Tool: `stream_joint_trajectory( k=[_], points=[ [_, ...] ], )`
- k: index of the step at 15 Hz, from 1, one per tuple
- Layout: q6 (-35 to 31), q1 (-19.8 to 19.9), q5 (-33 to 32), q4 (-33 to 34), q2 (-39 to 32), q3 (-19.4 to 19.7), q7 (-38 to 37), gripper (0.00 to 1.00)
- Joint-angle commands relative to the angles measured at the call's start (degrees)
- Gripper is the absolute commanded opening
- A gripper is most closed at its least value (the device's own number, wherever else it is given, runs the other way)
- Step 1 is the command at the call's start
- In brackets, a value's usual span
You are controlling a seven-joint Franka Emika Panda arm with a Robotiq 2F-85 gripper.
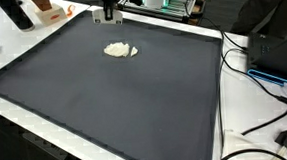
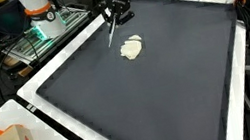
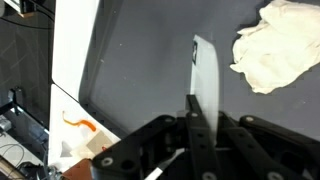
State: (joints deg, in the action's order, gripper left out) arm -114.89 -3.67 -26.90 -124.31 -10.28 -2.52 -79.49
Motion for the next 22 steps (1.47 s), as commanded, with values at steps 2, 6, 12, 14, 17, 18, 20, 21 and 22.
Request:
stream_joint_trajectory(
  k=[2,6,12,14,17,18,20,21,22],
  points=[
    [6.0,-2.4,-1.3,4.3,-4.6,1.2,-3.0,0.01],
    [9.0,-3.7,-1.5,6.8,-7.6,1.6,-3.5,0.01],
    [12.2,-5.8,-2.1,10.2,-11.5,2.0,-3.2,0.01],
    [13.0,-6.5,-2.3,11.2,-12.6,2.1,-3.0,0.01],
    [13.9,-7.2,-2.2,12.5,-14.0,1.9,-1.7,0.01],
    [14.2,-7.6,-2.4,13.0,-14.6,1.9,-1.6,0.01],
    [15.0,-8.2,-2.6,13.8,-15.4,2.0,-1.3,0.01],
    [15.4,-8.4,-2.6,14.1,-15.8,2.0,-1.2,0.01],
    [15.7,-8.7,-2.7,14.5,-16.1,2.0,-1.1,0.01]
  ],
)
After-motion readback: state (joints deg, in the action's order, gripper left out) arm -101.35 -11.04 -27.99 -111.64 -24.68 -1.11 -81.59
